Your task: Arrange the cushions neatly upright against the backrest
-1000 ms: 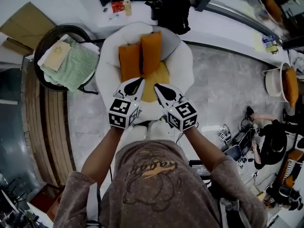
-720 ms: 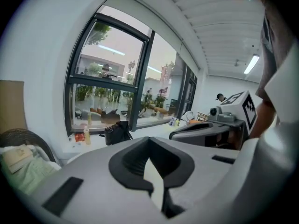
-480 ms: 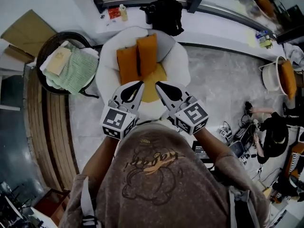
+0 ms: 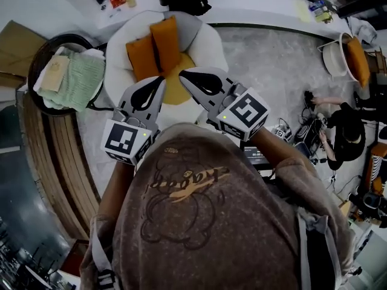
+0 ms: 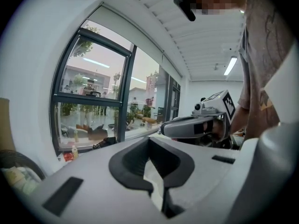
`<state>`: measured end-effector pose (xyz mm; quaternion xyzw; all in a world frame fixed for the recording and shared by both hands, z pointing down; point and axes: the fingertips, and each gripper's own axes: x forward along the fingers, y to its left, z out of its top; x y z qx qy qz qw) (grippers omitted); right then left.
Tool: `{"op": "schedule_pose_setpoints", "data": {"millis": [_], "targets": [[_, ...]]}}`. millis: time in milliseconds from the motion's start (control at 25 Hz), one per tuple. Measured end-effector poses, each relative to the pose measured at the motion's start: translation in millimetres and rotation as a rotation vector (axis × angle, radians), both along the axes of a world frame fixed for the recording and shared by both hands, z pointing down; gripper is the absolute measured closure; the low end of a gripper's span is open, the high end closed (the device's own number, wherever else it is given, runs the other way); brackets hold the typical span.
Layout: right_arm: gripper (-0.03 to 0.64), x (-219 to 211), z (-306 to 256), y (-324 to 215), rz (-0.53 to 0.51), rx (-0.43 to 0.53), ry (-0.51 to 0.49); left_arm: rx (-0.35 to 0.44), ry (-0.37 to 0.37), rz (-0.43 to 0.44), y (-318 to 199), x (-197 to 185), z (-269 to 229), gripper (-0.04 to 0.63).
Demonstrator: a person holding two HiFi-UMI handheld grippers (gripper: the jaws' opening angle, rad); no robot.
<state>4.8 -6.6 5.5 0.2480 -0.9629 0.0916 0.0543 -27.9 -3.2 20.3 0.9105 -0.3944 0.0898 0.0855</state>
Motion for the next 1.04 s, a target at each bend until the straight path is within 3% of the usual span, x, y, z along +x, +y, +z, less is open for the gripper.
{"op": "schedule_pose_setpoints", "data": {"millis": [240, 1040], "targets": [[0.598, -1.0, -4.5, 6.1, -0.056, 0.024, 0.009, 0.016, 0.031, -0.010, 0.0, 3.1, -6.7, 0.591], [0.598, 2.5, -4.1, 11.5, -0.068, 0.025, 0.022, 0.008, 0.004, 0.009, 5.0, 6.7, -3.7, 0.591]]}}
